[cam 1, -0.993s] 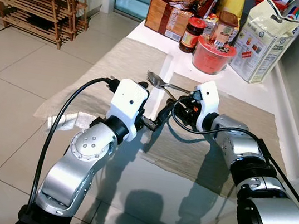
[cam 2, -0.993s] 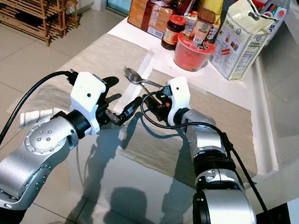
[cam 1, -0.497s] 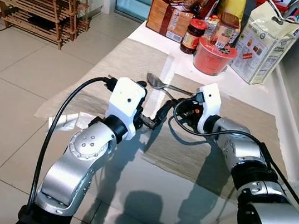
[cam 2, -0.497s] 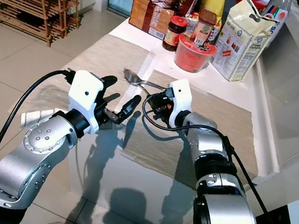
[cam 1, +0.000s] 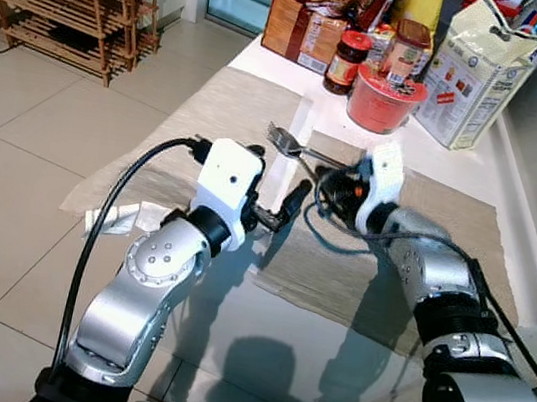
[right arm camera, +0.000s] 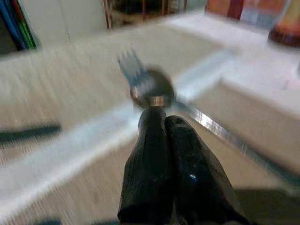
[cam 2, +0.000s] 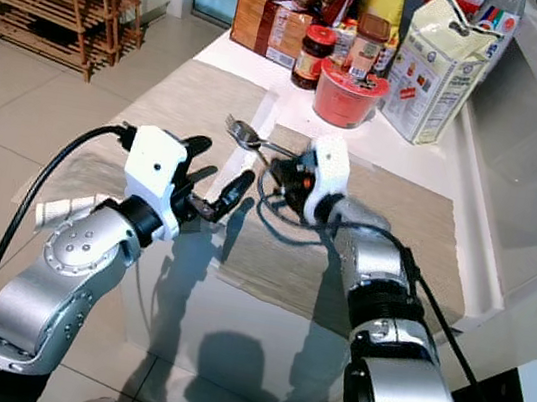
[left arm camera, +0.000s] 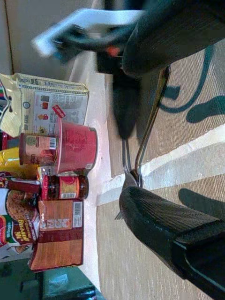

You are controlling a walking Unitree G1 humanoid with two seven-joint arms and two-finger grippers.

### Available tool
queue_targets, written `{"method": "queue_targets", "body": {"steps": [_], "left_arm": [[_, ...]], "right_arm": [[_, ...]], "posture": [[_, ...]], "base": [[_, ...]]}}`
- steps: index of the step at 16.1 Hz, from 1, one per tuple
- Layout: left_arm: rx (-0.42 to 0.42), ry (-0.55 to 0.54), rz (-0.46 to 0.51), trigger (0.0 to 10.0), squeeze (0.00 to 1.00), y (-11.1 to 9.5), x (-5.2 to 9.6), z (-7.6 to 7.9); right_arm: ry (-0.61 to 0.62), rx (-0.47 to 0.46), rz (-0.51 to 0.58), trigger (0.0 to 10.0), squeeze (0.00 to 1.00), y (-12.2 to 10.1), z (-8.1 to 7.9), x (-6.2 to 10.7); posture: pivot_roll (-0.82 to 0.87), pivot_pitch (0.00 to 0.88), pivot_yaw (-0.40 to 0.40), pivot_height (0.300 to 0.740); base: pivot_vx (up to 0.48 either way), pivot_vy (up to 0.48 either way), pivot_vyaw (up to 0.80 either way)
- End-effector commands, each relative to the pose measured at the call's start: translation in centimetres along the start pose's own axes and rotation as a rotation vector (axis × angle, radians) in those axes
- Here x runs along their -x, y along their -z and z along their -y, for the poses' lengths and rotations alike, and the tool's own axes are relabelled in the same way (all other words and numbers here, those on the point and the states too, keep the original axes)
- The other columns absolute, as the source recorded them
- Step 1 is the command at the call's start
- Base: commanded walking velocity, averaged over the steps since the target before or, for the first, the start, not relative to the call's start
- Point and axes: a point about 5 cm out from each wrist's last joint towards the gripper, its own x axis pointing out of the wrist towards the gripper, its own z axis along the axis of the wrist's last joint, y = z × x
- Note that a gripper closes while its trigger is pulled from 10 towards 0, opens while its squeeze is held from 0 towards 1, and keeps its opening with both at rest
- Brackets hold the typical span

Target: Setting the table

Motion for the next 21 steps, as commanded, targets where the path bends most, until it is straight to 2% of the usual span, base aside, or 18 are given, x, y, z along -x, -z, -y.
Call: {"method": "queue_targets", "body": {"steps": [1, 5, 6, 7, 9, 10, 11, 12, 14, 16, 18, 21], "left_arm": [[0.008, 0.026, 0.009, 10.0, 0.0, -0.3, -0.4, 0.5], [0.005, 0.026, 0.012, 10.0, 0.0, -0.3, -0.6, 0.5], [0.006, 0.026, 0.013, 10.0, 0.0, -0.2, -0.6, 0.6], [0.007, 0.026, 0.013, 10.0, 0.0, -0.2, -0.6, 0.6], [0.003, 0.03, 0.015, 10.0, 0.0, -0.2, -0.6, 0.7], [-0.003, 0.032, 0.018, 10.0, 0.0, -0.3, -0.7, 0.7], [0.01, 0.033, 0.02, 10.0, 0.0, -0.3, -0.7, 0.7], [0.059, 0.052, 0.019, 10.0, 0.0, -0.3, -0.5, 0.9], [-0.034, 0.114, -0.001, 10.0, 0.0, 0.1, 0.1, 1.1], [-0.051, 0.142, -0.014, 10.0, 0.0, 0.3, 0.7, 1.1], [-0.088, 0.153, -0.055, 10.0, 0.0, 0.8, 1.9, 0.4], [-0.111, 0.146, -0.051, 10.0, 0.0, 0.1, 2.7, -0.3]], "right_arm": [[0.032, 0.006, 0.052, 0.0, 0.0, -1.0, 0.6, 0.3], [0.083, 0.031, 0.073, 0.0, 0.0, -1.9, 1.0, 0.4], [0.112, 0.029, 0.06, 3.3, 0.0, -1.7, 1.3, 0.4], [0.123, 0.032, 0.043, 10.0, 0.99, -1.4, 1.3, 0.4], [0.124, 0.059, -0.011, 10.0, 1.0, -0.4, 1.2, 0.2], [0.115, 0.059, 0.0, 10.0, 1.0, -0.6, 1.0, 0.1], [0.118, 0.057, 0.011, 10.0, 1.0, -0.8, 1.0, 0.0], [0.123, 0.051, 0.027, 10.0, 1.0, -1.1, 1.0, -0.1], [0.115, 0.06, 0.02, 10.0, 1.0, -0.9, 0.8, -0.2], [0.114, 0.058, 0.016, 10.0, 1.0, -0.8, 0.8, -0.3], [0.111, 0.056, 0.011, 10.0, 1.0, -0.7, 0.7, -0.6], [0.103, 0.052, 0.01, 10.0, 1.0, -0.6, 0.5, -1.0]], "posture": [[0.15, 0.0, -0.117, 0.74], [0.14, 0.0, -0.119, 0.74], [0.14, 0.0, -0.119, 0.74], [0.14, 0.0, -0.119, 0.74], [0.14, 0.0, -0.117, 0.74], [0.14, 0.0, -0.119, 0.74], [0.15, 0.0, -0.118, 0.74], [0.15, 0.0, -0.118, 0.74], [0.15, 0.0, -0.121, 0.74], [0.16, 0.0, -0.125, 0.74], [0.18, 0.0, -0.126, 0.74], [0.22, 0.0, -0.134, 0.74]], "base": [[0.0, 0.0, 0.0], [0.0, 0.0, 0.0], [0.0, 0.0, 0.0], [0.0, 0.0, 0.0], [0.0, 0.0, 0.0], [0.0, 0.0, 0.0], [0.0, 0.0, 0.0], [0.0, 0.0, 0.0], [0.0, 0.0, 0.0], [0.0, 0.0, 0.0], [0.0, 0.0, 0.0], [0.0, 0.0, 0.0]]}}
